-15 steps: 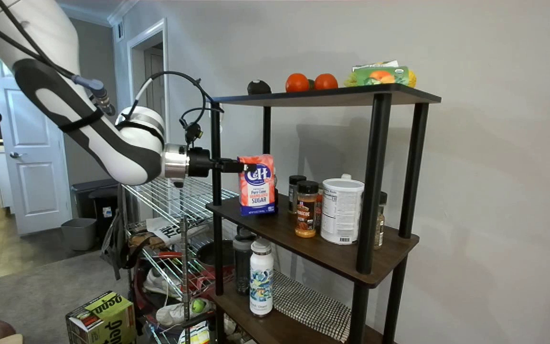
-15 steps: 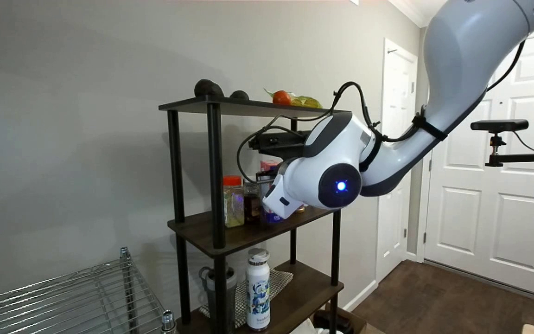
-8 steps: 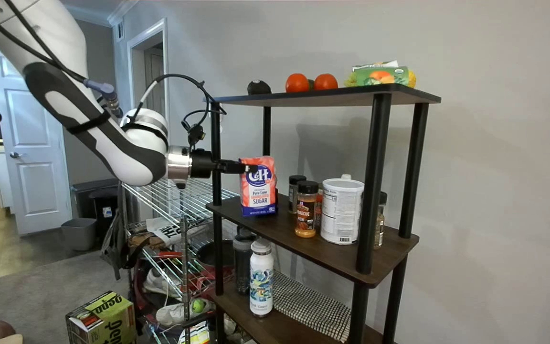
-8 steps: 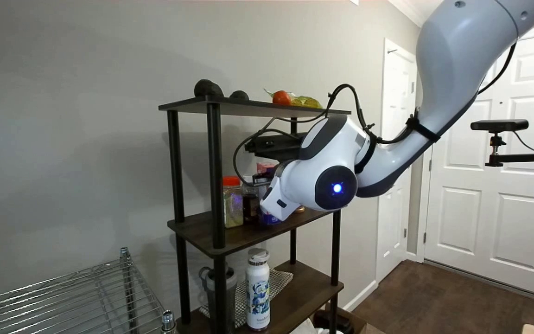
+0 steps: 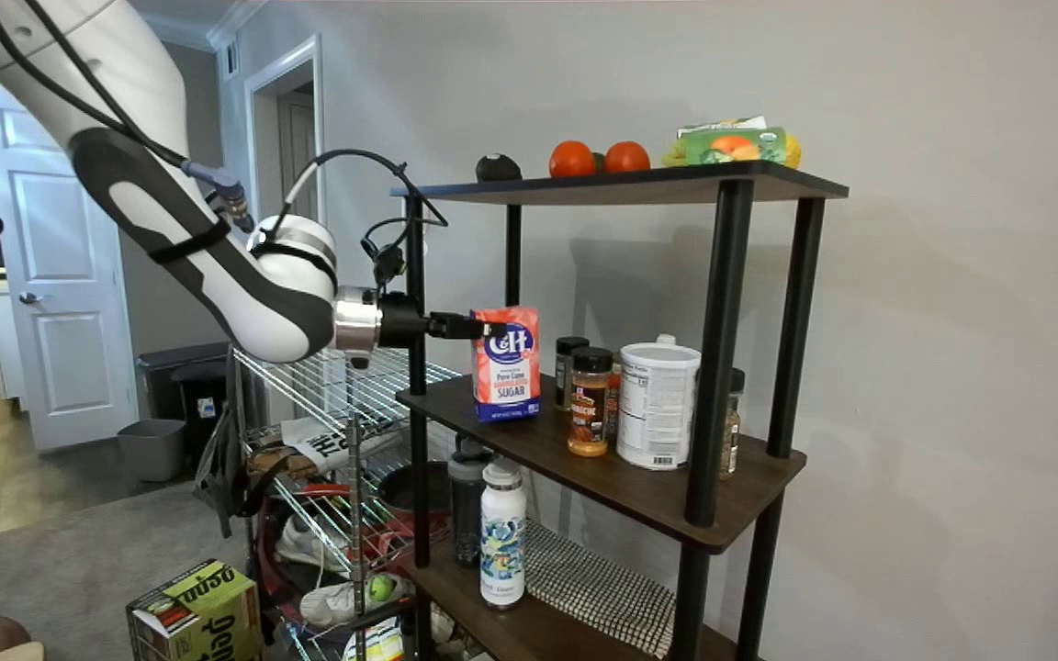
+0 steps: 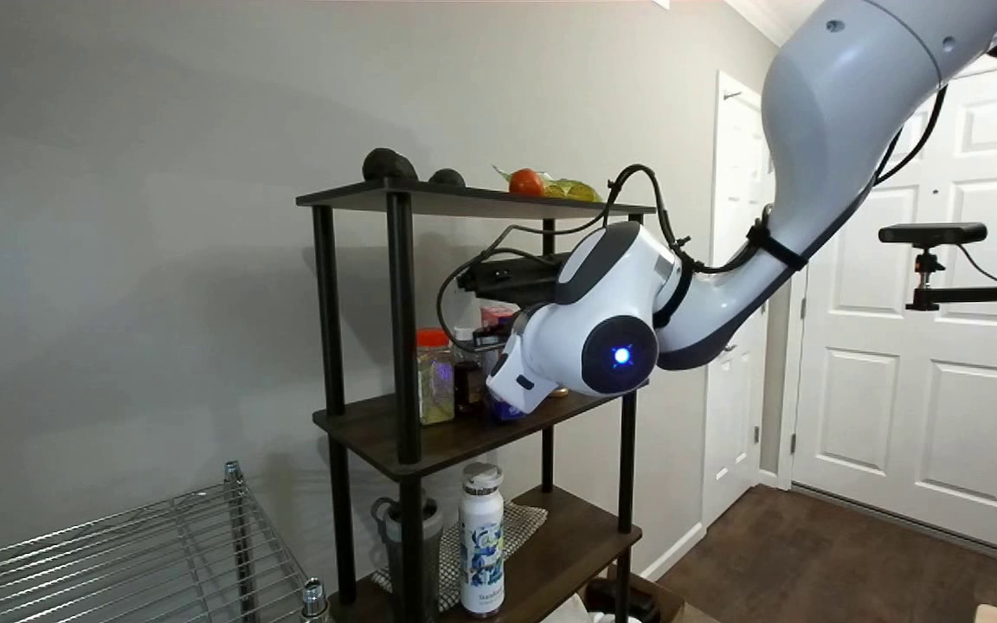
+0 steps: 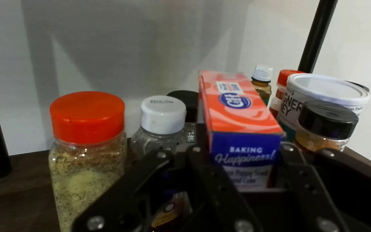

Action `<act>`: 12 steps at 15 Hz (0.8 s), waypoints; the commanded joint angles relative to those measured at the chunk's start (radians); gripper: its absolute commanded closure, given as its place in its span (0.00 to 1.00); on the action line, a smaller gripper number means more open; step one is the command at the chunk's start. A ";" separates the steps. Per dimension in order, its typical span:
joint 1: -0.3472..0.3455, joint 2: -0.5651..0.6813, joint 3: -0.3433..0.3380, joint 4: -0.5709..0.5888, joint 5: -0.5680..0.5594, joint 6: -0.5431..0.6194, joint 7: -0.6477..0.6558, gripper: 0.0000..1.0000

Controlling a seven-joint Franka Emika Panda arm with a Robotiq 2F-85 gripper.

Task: Shift the orange box to the left

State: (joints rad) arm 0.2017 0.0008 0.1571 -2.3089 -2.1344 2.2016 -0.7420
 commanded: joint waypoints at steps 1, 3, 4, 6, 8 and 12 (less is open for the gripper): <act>-0.028 0.014 -0.011 0.045 -0.029 0.025 -0.008 0.88; -0.036 0.026 -0.017 0.061 -0.026 0.030 -0.007 0.88; -0.038 0.031 -0.019 0.066 -0.022 0.031 -0.008 0.88; -0.041 0.038 -0.023 0.073 -0.017 0.031 -0.009 0.38; -0.043 0.037 -0.024 0.070 -0.014 0.029 -0.005 0.38; -0.042 0.003 -0.026 0.037 -0.016 0.016 0.012 0.12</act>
State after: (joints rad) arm 0.1715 0.0451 0.1280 -2.2416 -2.1344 2.2117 -0.7418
